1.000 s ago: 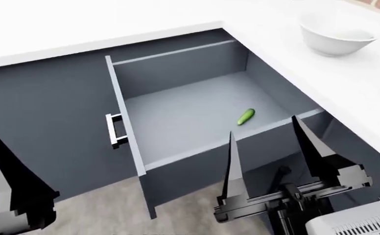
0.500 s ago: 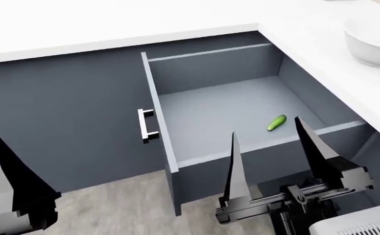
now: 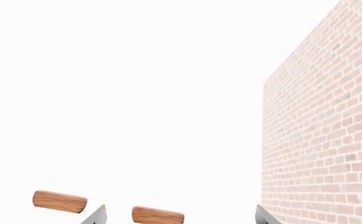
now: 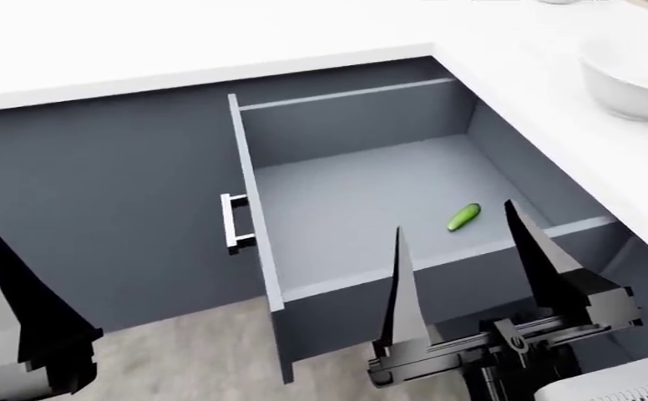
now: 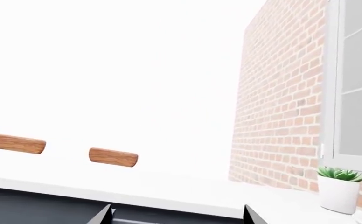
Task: Place the bar in the bowl and close the drawer.
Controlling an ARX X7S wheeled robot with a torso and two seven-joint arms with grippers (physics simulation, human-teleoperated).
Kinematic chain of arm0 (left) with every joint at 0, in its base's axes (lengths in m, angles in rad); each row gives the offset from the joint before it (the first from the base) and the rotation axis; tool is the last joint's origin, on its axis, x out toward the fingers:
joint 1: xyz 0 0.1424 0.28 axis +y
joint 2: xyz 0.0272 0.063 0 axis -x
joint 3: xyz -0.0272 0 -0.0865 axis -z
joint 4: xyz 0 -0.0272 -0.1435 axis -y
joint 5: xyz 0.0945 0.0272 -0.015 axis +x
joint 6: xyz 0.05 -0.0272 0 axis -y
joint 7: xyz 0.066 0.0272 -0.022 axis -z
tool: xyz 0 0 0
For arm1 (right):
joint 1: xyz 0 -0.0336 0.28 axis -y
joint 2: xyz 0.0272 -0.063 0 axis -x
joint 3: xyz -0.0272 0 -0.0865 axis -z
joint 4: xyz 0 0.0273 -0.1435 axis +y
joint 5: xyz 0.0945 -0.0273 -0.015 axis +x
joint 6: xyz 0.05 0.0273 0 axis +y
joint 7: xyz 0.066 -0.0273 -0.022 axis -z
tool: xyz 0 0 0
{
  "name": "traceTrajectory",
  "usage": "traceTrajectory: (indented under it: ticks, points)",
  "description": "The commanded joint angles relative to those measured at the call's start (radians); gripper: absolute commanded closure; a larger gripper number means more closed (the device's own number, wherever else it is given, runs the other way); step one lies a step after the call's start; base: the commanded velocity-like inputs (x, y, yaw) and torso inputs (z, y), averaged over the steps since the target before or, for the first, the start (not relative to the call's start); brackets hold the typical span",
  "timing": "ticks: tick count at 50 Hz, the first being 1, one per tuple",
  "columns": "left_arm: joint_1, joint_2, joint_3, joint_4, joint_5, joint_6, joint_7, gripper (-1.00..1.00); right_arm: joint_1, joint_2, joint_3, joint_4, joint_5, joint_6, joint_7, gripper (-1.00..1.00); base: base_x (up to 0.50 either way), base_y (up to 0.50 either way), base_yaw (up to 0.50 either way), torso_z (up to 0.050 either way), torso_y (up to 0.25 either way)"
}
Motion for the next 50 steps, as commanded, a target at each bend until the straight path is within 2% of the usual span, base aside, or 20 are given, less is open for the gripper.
traceTrajectory:
  ticks: [1, 21, 42, 50]
  points:
    - [0.002, -0.003, 0.000, -0.002, -0.004, 0.005, -0.002, -1.00, 0.014, 0.001, -0.004, -0.017, 0.018, 0.019, -0.005, -1.00, 0.30, 0.12, 0.00, 0.000, 0.000]
    - [0.011, -0.007, -0.007, -0.010, -0.010, 0.023, -0.008, -1.00, 0.022, -0.007, -0.015, -0.002, 0.005, 0.026, 0.007, -1.00, 0.23, 0.18, 0.00, 0.000, 0.000]
    - [0.020, -0.016, -0.007, -0.006, -0.024, 0.031, -0.010, -1.00, 0.010, 0.001, -0.023, -0.007, -0.020, 0.007, 0.018, -1.00, 0.02, 0.06, 0.00, 0.000, 0.000]
    - [-0.014, -0.040, 0.016, 0.009, -0.041, -0.048, -0.006, -1.00, 0.009, 0.008, -0.007, -0.029, -0.016, 0.016, 0.031, -1.00, 0.00, 0.00, 0.00, 0.000, 0.000]
